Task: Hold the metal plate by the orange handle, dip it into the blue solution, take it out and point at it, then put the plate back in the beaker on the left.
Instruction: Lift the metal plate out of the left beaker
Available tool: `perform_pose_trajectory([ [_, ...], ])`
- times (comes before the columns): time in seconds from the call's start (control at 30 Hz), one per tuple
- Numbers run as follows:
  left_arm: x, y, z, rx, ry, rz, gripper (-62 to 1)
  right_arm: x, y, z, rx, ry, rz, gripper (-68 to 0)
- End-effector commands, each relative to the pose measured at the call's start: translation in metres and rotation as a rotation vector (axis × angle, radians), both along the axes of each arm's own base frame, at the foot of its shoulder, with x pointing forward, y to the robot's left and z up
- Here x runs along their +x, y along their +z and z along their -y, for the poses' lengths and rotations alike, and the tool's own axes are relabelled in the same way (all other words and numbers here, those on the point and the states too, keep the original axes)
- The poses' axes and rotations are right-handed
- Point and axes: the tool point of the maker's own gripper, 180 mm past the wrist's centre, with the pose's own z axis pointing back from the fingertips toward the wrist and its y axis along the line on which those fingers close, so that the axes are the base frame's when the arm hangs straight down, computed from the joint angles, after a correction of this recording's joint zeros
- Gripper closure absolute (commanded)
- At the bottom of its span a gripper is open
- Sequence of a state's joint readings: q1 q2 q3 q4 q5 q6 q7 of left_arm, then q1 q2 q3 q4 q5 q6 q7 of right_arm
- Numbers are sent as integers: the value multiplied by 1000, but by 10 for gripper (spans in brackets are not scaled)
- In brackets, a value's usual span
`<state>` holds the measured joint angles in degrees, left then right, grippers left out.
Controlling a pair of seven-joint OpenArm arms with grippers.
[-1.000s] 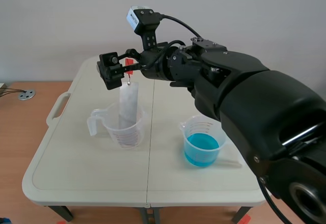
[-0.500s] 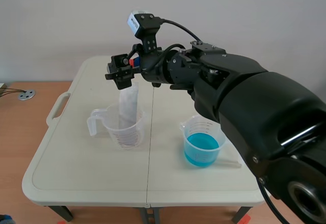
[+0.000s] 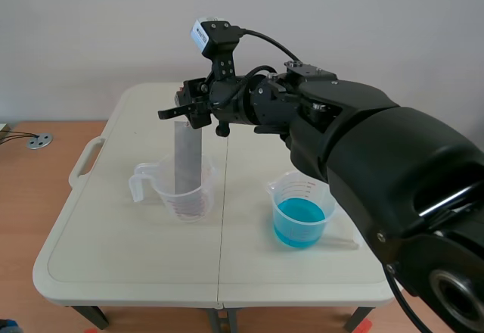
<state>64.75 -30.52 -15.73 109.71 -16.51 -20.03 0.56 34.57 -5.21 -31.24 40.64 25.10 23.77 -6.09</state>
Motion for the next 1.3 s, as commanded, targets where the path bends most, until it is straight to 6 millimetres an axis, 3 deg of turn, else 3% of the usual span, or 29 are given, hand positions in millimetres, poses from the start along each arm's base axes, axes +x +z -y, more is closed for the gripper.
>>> perform_pose_trajectory([
  [0.0,3,5,5,-22,-5,18,-26,8,21,-3,35,1,49,-10],
  [0.33,3,5,5,-20,-5,16,-26,5,24,-5,50,20,59,-13],
  [0.67,2,5,5,-20,-5,14,-26,-15,26,-13,111,67,88,-13],
  [1.27,2,5,5,-22,-6,14,-26,-47,62,-24,80,156,268,-13],
])
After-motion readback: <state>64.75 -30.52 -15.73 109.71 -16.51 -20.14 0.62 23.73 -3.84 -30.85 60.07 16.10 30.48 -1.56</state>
